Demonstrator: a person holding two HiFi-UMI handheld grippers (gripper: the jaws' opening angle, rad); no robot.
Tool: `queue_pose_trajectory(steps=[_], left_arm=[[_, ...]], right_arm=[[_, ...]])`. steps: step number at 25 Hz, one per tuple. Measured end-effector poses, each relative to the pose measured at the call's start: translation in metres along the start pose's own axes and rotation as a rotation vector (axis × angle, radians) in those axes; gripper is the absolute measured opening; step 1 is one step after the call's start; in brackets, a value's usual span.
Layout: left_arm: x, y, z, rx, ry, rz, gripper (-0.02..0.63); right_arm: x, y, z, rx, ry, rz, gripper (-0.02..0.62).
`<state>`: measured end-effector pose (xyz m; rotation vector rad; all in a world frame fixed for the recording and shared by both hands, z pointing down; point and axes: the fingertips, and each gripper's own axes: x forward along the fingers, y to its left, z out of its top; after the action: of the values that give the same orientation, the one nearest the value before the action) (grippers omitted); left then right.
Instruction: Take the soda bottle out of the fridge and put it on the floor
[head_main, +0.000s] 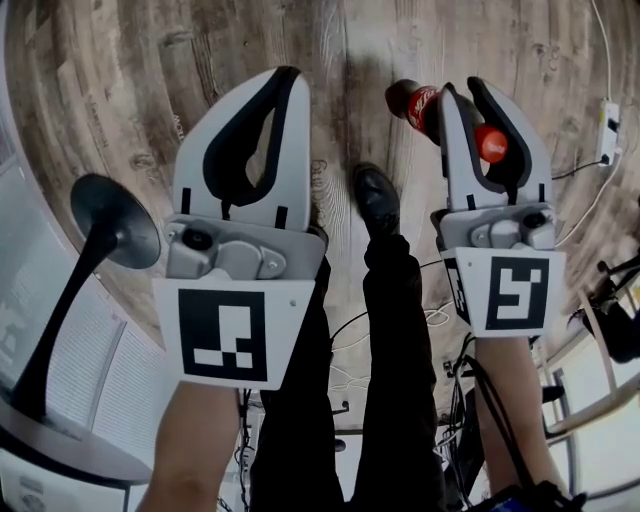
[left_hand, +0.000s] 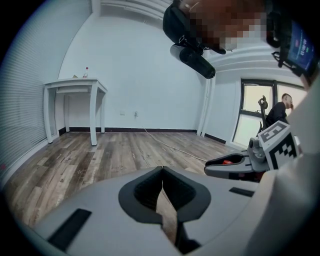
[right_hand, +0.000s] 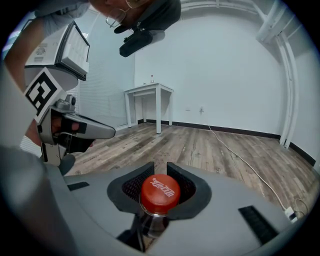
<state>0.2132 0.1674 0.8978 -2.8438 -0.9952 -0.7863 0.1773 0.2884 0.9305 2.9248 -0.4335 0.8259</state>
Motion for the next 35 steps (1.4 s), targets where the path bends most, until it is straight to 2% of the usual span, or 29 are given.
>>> queue_pose_trajectory(steps=[5, 9, 13, 25, 31, 35], left_arm=[[0.008, -0.007, -0.006, 0.018, 0.011, -0.006, 0.017], [0.012, -0.006, -0.015, 0.007, 0.012, 0.001, 0.017], [0.013, -0.010, -0.027, 0.008, 0.025, 0.000, 0.017], [0.006, -0.002, -0.062, 0.008, 0.058, 0.025, 0.017], [0.002, -0.003, -0.067, 0.011, 0.060, 0.022, 0.017], [0.000, 0.000, -0.071, 0.008, 0.062, 0.028, 0.017]], right_arm=[[0.006, -0.007, -0.018, -0.003, 0.022, 0.001, 0.092], [0.015, -0.011, -0.022, -0.022, -0.014, -0.009, 0.092], [0.016, -0.011, -0.046, -0.024, 0.032, 0.006, 0.092], [0.033, 0.001, -0.093, -0.047, 0.074, 0.029, 0.092], [0.043, 0.006, -0.103, -0.072, 0.061, 0.027, 0.092], [0.046, 0.011, -0.115, -0.076, 0.095, 0.035, 0.092]])
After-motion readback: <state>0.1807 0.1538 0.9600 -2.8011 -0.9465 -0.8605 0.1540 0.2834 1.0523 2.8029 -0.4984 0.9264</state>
